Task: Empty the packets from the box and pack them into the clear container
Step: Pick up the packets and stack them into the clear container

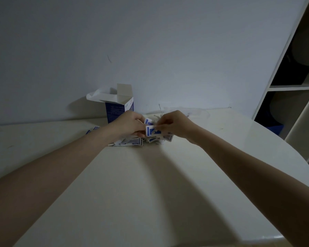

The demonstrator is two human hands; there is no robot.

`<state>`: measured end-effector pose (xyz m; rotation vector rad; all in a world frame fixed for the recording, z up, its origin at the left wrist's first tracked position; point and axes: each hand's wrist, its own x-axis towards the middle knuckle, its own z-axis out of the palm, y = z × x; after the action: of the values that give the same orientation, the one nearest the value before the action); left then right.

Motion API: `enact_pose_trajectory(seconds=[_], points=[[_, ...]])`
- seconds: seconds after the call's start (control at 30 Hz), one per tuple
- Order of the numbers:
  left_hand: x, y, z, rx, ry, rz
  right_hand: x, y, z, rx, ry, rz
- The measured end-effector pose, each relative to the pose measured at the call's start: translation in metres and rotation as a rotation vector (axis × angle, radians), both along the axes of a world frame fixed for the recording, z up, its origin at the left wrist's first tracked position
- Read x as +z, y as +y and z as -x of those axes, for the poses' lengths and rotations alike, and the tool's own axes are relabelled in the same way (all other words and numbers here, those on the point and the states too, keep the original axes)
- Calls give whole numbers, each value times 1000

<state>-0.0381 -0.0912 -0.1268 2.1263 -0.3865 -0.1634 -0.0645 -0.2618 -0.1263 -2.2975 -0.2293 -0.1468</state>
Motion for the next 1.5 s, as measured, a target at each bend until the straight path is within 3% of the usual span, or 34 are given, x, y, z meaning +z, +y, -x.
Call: enact_pose_trajectory(seconds=[0.07,0.13,0.2,0.33,0.47,0.57,0.63,0.73,0.9,1.07,1.37,1.5], points=[[0,7,-4,-46,-167,-336,-1,1,-2,-31,-70,79],[-5,18,-5,-87,-207,-657,-7,-1,-3,-8,-102,262],[-14,25,-5,-141,-186,-777,-18,-4,-3,71,-112,459],[-20,26,-9,-184,-159,-754,-37,-7,3,191,-91,671],[-16,21,-13,-188,-228,-745,-38,-7,4,182,-79,618],[-9,18,-11,-143,-318,-574,-27,-6,6,103,-60,421],[-2,15,-9,-140,-310,-467,-19,-5,8,73,19,129],[6,9,-9,-164,-313,-505,-9,-2,10,135,137,-202],[4,-6,-4,-245,-225,-378,1,4,12,49,43,9],[-9,-2,-2,-269,-44,-336,-3,-22,12,-111,43,-43],[-4,-15,0,-297,-58,-461,3,-21,25,129,67,405],[-7,-18,2,-291,-13,-366,0,-17,21,60,3,376]])
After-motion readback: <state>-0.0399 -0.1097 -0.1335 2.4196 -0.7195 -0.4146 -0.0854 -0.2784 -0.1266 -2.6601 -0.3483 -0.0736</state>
